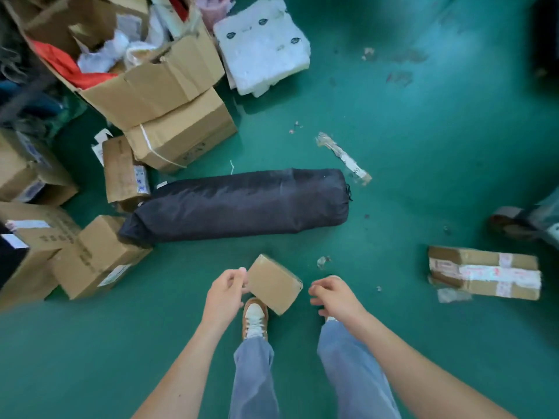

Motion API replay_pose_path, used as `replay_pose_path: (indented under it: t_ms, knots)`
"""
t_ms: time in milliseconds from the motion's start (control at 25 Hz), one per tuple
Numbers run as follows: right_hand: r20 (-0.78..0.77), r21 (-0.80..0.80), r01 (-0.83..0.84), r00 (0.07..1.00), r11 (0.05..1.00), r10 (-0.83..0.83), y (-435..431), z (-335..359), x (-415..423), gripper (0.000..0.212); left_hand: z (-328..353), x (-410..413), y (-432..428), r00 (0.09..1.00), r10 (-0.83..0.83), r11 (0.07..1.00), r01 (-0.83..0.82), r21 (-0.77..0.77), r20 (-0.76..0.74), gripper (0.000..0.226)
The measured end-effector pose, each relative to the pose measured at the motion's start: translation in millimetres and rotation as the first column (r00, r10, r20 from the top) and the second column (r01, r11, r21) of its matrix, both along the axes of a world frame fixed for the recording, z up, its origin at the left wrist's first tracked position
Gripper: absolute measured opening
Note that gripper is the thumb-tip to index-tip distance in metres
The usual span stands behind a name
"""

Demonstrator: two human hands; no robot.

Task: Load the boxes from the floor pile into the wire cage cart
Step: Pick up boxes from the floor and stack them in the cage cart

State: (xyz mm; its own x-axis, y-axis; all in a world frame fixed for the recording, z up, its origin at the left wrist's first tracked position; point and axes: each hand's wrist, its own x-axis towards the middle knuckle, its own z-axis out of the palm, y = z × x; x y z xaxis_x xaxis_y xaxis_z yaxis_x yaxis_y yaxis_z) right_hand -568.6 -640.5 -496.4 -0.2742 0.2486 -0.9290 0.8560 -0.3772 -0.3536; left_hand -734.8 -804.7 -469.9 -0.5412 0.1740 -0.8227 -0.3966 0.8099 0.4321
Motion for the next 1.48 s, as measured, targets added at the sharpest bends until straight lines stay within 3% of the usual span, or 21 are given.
replay_pose_path:
  t_ms: [240,440,520,600,760,840,960,1080,1200,1360,1480]
  knots:
    - [0.178,-0.029,0.175,0.97,0.984,-0.167,-60.7,-154.5,13.0,0.012,-162.5,-40.3,-23.7,0.942,-0.318,0.937,0.329,-0.116,0.104,0.028]
    - [0.303,-0.091,0.271,0.924,0.958,-0.233,-116.2,-256.7,34.0,0.008,-264.4,-52.4,-19.4,0.812,-0.577,0.797,0.583,-0.159,0.086,0.042]
    - [0.293,-0.121,0.254,0.933,0.96,-0.21,-129.2,-282.2,37.2,0.028,-297.5,-48.9,-15.4,0.769,-0.638,0.754,0.633,-0.174,0.035,0.054]
    - [0.281,-0.117,0.287,0.928,0.951,-0.245,-130.4,-298.3,34.0,0.052,-325.0,-42.5,-14.4,0.752,-0.659,0.735,0.65,-0.193,0.021,0.064]
    - [0.304,-0.031,0.452,0.854,0.891,-0.422,-112.8,-332.5,26.4,0.065,-362.9,-29.9,-13.8,0.798,-0.594,0.771,0.6,-0.213,0.098,0.071]
    - [0.301,-0.061,0.534,0.815,0.843,-0.494,-106.2,-346.5,26.7,0.07,-371.2,-24.0,-16.4,0.84,-0.519,0.816,0.542,-0.203,0.155,0.072]
    - [0.303,-0.115,0.659,0.736,0.743,-0.606,-98.8,-344.8,39.5,0.068,-368.5,-14.1,-17.5,0.859,-0.479,0.822,0.511,-0.251,0.18,0.079]
    - [0.253,-0.084,0.736,0.668,0.672,-0.7,-91.3,-315.7,64.8,0.059,-345.0,1.4,-14.5,0.881,-0.454,0.84,0.473,-0.267,0.132,0.068]
    - [0.181,-0.02,0.696,0.708,0.717,-0.682,-83.3,-278.2,86.3,0.044,-313.2,27.0,1.1,0.925,-0.374,0.884,0.376,-0.278,0.062,0.053]
    - [0.116,0.106,0.726,0.67,0.68,-0.733,-59.1,-204.9,123.8,0.028,-252.6,80.1,51.1,0.933,-0.357,0.897,0.355,-0.262,0.043,0.067]
    - [0.047,0.198,0.75,0.636,0.631,-0.77,-41.1,-140.1,158.9,0.029,-199.0,118.9,89.1,0.901,-0.433,0.882,0.423,-0.21,-0.004,0.069]
